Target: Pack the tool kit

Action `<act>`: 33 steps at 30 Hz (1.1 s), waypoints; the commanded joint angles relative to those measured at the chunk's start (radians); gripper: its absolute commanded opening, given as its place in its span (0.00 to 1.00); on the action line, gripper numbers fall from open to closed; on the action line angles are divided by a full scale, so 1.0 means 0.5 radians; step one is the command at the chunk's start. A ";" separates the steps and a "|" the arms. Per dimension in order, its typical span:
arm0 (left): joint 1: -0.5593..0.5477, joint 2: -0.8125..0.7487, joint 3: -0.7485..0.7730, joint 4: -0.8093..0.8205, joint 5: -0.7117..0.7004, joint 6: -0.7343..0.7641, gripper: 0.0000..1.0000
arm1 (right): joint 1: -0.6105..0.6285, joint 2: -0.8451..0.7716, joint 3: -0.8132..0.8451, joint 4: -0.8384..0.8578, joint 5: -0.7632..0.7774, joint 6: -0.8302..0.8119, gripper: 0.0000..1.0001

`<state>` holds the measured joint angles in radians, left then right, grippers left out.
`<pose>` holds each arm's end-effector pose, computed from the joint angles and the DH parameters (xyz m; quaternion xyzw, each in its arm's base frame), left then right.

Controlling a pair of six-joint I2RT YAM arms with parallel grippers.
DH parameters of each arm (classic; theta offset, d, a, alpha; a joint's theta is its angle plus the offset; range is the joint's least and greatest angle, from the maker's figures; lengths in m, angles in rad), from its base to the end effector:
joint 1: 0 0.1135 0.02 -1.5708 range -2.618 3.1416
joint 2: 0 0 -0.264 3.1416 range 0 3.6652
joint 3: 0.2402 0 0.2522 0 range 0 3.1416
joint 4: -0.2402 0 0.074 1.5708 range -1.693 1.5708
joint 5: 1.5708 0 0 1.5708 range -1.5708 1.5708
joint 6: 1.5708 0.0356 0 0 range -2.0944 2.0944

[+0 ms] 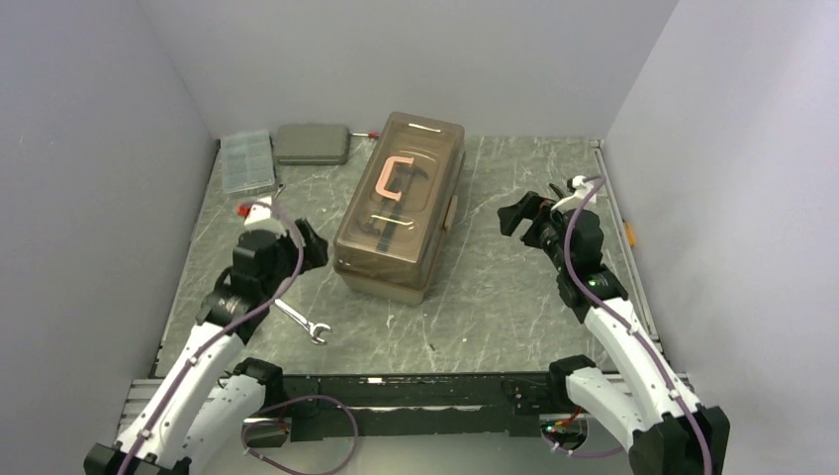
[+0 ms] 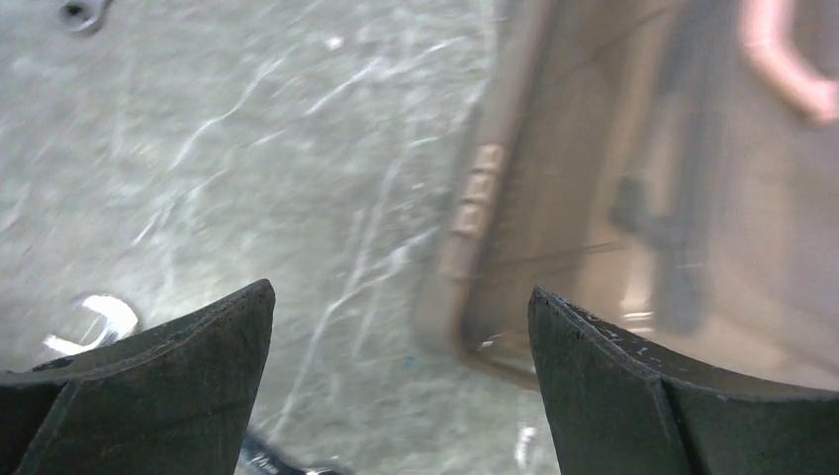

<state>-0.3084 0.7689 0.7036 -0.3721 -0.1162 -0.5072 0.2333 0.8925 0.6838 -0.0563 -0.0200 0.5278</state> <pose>0.1706 -0.0500 0.2946 -0.1146 0.8350 -0.1676 0.5114 0.2063 0.0497 0.2983 0.1105 0.7866 0.2330 0.5611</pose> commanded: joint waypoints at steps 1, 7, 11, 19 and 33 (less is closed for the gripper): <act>0.000 -0.264 -0.381 0.271 -0.472 -0.109 0.99 | -0.016 -0.189 -0.242 -0.006 0.368 -0.382 0.99; -0.001 -0.489 -0.884 0.863 -0.622 0.080 1.00 | -0.066 -0.451 -0.591 0.496 0.446 -0.479 0.99; -0.001 -0.494 -1.070 1.148 -0.894 0.205 0.99 | -0.117 -0.364 -0.669 0.691 0.640 -0.551 0.99; 0.004 -0.083 -1.266 2.324 -1.088 0.934 0.97 | -0.203 0.047 -1.093 1.931 0.700 -0.811 0.92; 0.435 1.166 -1.096 3.204 -0.411 1.257 0.92 | -0.664 1.141 -0.902 2.364 0.083 -0.890 0.92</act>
<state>-0.1078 1.2320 0.1219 1.0351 -0.4866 0.0784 -0.1017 1.4475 0.1978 1.0126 0.1333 0.1040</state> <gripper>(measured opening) 0.962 0.923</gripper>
